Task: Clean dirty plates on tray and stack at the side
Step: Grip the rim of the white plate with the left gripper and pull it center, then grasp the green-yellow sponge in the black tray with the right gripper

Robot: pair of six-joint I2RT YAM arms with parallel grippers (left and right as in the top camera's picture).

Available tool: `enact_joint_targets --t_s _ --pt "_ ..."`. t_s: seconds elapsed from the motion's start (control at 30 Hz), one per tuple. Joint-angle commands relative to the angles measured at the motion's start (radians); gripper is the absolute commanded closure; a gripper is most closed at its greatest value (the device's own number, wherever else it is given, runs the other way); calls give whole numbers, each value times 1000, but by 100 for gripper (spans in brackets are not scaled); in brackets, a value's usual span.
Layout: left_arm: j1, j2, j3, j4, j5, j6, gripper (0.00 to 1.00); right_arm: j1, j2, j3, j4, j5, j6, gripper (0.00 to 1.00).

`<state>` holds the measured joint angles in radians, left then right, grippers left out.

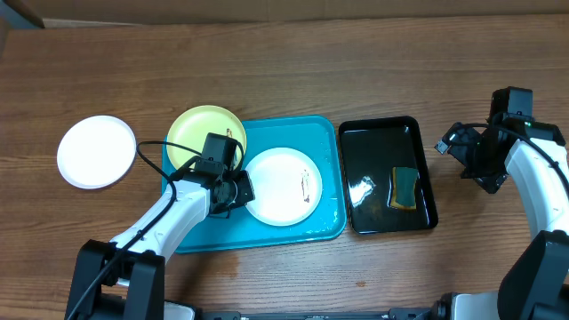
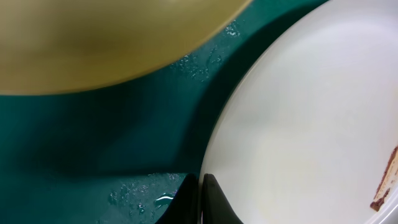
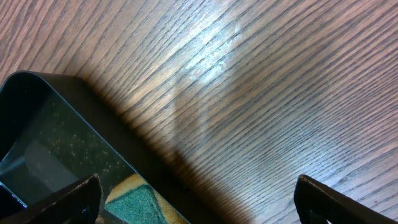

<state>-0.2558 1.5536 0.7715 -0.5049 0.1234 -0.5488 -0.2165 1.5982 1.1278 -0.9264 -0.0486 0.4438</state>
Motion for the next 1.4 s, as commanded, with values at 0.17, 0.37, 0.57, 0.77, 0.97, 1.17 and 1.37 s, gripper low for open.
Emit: enact_joint_targets --t_s 0.17,0.37,0.57,0.77,0.97,1.17,1.37 --pt "0 10 11 4 -79 -144 96 -3 1 18 5 -6 -2 0" --pt "0 10 11 44 -48 -172 55 -3 1 18 5 -6 -2 0" --pt "0 10 18 46 -45 -109 56 -4 1 18 5 -6 -2 0" --pt "0 10 18 46 -23 1 64 -3 1 18 5 -6 -2 0" --pt "0 10 33 22 8 93 56 -3 1 18 5 -6 -2 0" --pt "-1 -6 122 -111 5 125 44 -3 1 18 5 -6 -2 0" --pt "-2 -28 246 -275 9 165 40 -3 1 18 11 -103 9 0"
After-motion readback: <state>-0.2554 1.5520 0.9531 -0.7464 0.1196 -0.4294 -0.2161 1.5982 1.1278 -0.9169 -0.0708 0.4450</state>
